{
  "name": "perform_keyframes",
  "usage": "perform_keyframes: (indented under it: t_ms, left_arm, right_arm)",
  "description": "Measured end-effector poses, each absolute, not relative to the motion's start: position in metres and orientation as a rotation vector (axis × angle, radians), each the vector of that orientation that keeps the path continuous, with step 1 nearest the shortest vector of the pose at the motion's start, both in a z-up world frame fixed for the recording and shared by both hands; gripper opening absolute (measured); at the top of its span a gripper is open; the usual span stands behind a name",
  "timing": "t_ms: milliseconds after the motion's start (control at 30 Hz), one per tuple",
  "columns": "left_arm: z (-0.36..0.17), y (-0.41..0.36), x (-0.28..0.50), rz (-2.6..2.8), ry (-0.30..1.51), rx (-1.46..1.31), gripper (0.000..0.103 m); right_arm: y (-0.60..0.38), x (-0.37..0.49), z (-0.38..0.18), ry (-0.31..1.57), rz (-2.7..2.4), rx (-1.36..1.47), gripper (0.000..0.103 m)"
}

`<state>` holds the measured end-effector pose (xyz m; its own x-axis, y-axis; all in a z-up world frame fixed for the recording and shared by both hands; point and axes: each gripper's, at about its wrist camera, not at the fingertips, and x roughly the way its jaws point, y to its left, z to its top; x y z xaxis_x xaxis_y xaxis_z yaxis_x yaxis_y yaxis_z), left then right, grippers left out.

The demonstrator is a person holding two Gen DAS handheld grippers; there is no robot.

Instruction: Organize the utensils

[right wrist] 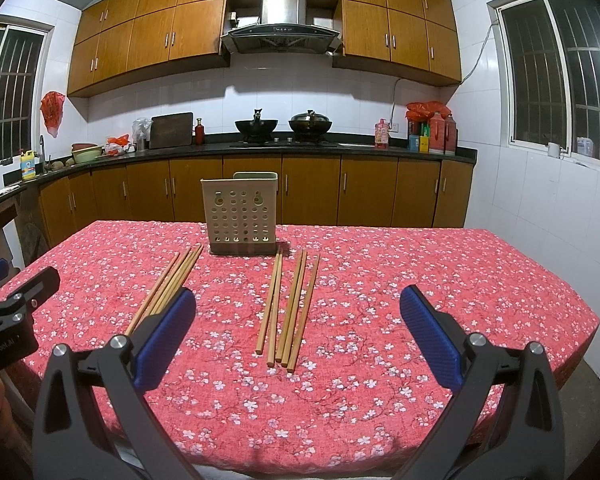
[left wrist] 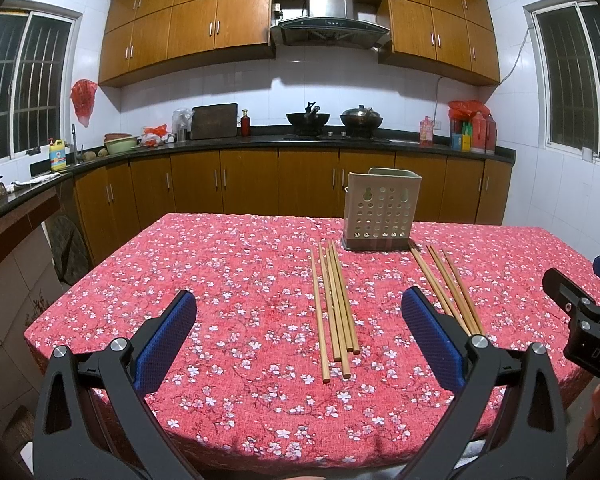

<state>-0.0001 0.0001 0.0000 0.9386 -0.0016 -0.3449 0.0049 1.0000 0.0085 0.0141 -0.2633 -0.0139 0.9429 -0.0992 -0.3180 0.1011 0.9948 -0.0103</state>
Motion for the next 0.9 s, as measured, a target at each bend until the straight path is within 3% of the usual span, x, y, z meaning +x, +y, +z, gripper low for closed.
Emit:
perform_keyframes:
  t_ms: [467, 667, 900]
  left_arm:
    - [-0.008, 0.012, 0.016, 0.014, 0.437, -0.041, 0.101]
    - [-0.037, 0.037, 0.052, 0.088, 0.638, -0.105, 0.101]
    - [-0.048, 0.052, 0.085, 0.024, 0.740, -0.152, 0.101]
  right_arm:
    - [-0.270, 0.024, -0.021, 0.374, -0.099, 0.045, 0.099]
    - [-0.307, 0.065, -0.048, 0.601, -0.130, 0.224, 0.099]
    - [-0.330, 0.119, -0.066, 0.751, -0.111, 0.325, 0.060]
